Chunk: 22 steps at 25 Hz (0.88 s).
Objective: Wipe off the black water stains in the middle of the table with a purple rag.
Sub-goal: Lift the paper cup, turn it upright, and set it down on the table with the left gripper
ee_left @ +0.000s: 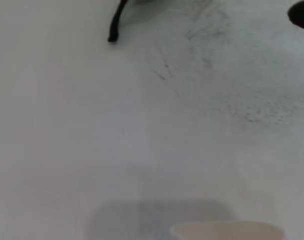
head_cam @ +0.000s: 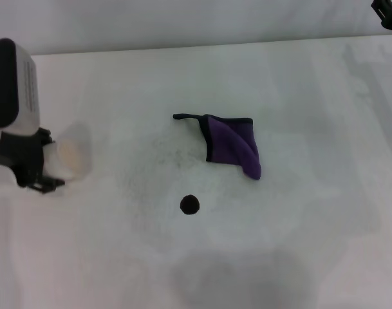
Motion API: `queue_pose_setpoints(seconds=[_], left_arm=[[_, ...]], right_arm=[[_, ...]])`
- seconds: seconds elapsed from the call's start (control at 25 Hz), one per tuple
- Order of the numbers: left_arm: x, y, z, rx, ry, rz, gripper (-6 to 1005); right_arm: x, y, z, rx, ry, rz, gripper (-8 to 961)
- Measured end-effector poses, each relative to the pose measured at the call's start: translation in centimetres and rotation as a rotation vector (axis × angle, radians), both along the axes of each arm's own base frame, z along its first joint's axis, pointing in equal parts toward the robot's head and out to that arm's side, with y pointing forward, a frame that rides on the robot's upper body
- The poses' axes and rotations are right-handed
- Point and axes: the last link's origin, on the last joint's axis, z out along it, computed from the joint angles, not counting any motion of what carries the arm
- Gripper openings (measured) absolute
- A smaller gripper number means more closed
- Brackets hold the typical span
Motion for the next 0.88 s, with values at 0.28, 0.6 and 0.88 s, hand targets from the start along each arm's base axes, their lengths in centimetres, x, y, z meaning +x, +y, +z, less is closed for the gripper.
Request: queue_pose_setpoints(seconds=[0.28, 0.6, 0.88], left_arm=[[1.9, 2.3, 1.2, 0.229, -0.149, 0.088, 713], [2.8, 3.3, 1.1, 0.460, -0.592, 0.150, 690], [0.8, 2.0, 0.0, 0.562, -0.934, 0.219, 690]], right_arm=[[0.2, 0.0, 0.3, 0.016, 0.013, -0.009, 817], [0.1, 0.1, 0.4, 0.020, 0.013, -0.007, 817], [0.2, 0.0, 0.4, 0.016, 0.010, -0.007, 817]])
